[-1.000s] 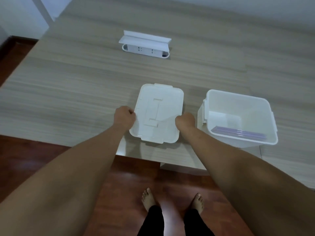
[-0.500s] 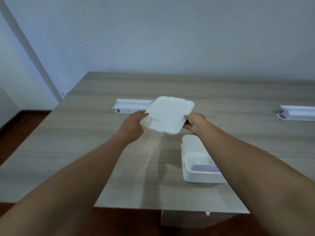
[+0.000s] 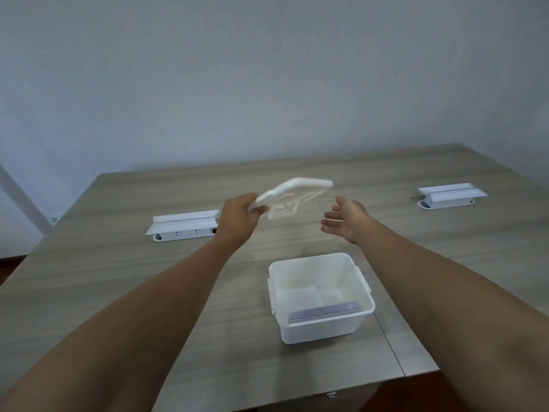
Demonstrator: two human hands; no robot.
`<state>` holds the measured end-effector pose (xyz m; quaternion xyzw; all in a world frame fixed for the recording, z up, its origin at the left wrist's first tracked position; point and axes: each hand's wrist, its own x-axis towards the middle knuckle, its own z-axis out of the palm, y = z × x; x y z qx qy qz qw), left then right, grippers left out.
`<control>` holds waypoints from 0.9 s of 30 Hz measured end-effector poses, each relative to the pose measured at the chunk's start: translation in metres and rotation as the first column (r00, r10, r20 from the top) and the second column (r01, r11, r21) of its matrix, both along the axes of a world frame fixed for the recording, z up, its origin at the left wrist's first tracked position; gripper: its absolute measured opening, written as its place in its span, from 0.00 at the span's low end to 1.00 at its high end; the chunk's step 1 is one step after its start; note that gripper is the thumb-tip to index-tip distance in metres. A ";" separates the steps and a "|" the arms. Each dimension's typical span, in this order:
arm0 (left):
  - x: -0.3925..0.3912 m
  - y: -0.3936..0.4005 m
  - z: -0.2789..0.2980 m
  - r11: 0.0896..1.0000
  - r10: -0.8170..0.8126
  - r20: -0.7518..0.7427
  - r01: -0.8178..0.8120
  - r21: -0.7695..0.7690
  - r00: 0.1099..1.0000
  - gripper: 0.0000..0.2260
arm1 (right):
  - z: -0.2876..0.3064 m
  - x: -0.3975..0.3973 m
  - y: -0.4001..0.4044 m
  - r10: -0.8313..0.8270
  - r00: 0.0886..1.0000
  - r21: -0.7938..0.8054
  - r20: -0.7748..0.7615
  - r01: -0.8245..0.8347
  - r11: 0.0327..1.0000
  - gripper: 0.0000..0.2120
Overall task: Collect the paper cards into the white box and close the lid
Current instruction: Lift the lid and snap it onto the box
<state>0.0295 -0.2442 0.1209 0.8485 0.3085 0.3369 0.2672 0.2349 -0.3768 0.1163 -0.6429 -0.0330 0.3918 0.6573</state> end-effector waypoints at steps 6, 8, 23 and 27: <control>0.011 0.004 0.008 0.872 0.074 0.218 0.043 -0.488 0.973 0.07 | -0.020 0.023 -0.025 0.059 0.986 -0.140 0.154 -0.037 0.989 0.26; 0.009 0.003 0.002 0.809 0.078 0.246 0.083 -0.581 0.966 0.08 | -0.022 0.026 -0.028 0.069 0.971 -0.156 0.229 -0.034 0.987 0.23; 0.018 -0.064 -0.127 0.753 0.162 -0.452 -0.406 -0.518 0.877 0.21 | -0.107 0.041 -0.087 0.233 0.869 -0.469 0.436 -0.001 0.883 0.10; 0.017 -0.082 -0.152 0.773 0.211 -0.562 -0.489 -0.405 0.800 0.21 | -0.133 0.039 -0.099 0.296 0.867 -0.534 0.401 -0.042 0.844 0.12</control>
